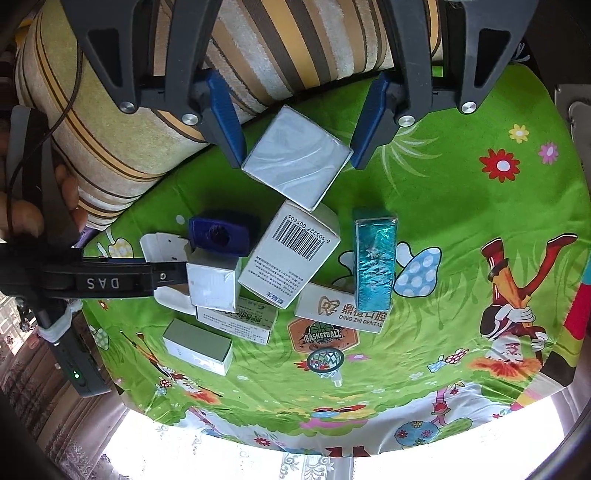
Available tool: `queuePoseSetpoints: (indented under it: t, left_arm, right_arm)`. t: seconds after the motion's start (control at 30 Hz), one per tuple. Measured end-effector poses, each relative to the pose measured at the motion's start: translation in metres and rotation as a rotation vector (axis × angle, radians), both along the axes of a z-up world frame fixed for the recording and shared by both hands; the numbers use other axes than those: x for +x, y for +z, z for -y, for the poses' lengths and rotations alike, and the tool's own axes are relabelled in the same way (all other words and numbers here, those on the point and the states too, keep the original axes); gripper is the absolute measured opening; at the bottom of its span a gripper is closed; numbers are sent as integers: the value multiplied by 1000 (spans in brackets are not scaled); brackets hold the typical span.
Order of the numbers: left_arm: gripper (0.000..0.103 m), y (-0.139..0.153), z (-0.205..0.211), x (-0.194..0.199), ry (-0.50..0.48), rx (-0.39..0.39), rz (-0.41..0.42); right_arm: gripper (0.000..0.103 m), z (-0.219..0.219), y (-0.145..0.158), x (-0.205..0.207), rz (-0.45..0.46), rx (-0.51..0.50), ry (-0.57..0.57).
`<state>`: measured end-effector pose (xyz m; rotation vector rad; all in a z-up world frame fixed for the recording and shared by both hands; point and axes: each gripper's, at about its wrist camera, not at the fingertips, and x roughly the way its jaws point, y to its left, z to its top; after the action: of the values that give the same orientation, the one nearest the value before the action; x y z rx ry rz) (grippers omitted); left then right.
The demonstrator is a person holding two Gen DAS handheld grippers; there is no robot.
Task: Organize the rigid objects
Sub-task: 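Grasp the silver-wrapped box with the left gripper while the right grasps the white holder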
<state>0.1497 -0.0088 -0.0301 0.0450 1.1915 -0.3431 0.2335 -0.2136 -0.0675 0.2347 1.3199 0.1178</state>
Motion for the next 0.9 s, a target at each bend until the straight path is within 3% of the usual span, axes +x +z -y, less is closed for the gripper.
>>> queuePoseSetpoints:
  t: [0.57,0.67,0.9]
  left_arm:
    - [59,17,9,-16,31,-68,38]
    - [59,20,10,-21,45,-90,41]
    - [59,29,19,-29,62,-142,59]
  right_arm:
    - [84,-22,-4,21,44,-175,39]
    - [73,-18,-2,19,59,-171,31]
    - [70,0,5,1,97,-90,18]
